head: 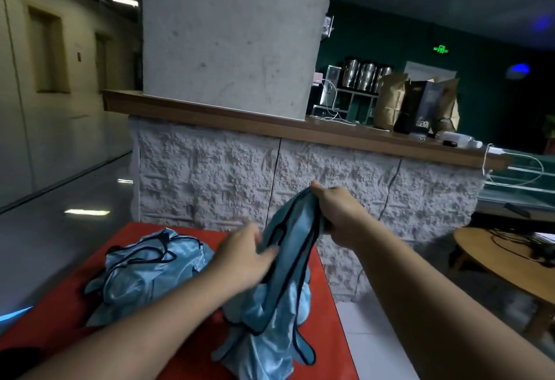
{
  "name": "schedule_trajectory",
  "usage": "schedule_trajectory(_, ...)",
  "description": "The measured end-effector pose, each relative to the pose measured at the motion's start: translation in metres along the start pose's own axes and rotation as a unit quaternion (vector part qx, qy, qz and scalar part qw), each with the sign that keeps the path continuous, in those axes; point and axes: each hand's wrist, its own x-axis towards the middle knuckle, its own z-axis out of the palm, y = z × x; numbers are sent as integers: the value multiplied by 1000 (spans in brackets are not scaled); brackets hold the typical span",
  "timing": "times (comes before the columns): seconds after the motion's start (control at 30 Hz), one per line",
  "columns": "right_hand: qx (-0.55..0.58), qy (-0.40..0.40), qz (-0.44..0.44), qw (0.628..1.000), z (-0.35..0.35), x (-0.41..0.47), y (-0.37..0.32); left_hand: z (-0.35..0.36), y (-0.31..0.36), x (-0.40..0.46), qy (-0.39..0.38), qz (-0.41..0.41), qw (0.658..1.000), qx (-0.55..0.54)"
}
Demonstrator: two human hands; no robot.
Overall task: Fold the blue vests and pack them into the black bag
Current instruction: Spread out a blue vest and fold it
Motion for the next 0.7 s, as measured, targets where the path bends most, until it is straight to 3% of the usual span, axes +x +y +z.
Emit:
schedule_trajectory(0.1,93,-1,9,996,5,-1,-7,26,7,-22,-84,44,992,-85)
schedule_trajectory(0.2,145,17,-4,989,10,-2,-19,32,5,-25,-49,86,982,-161)
schedule_trajectory(0.3,162,44,-23,986,11,-1,-30,26,11,-31,-15,125,949,-289)
schedule_trajectory(0.33,162,45,-25,985,10,1,-30,20,17,-34,-43,96,920,-378)
schedule_trajectory(0.4,158,42,-24,986,11,-1,-30,3,29,-36,-142,30,811,-567)
schedule_trajectory(0.43,161,33,-21,986,11,-2,-29,-8,35,-36,-169,17,783,-599)
schedule_trajectory(0.47,160,18,-21,987,13,-2,-27,-20,38,-35,-176,18,799,-575)
schedule_trajectory(0.57,144,-66,-27,987,16,-4,-14,-47,47,-30,-165,51,912,-373)
schedule_trajectory(0.6,127,-106,-27,986,16,-5,-7,-53,50,-26,-148,49,924,-350)
schedule_trajectory(0.63,95,-150,-31,984,15,-7,2,-58,52,-22,-138,37,918,-369)
schedule_trajectory(0.7,49,-231,-29,971,14,-10,24,-70,57,-15,-125,13,876,-465)
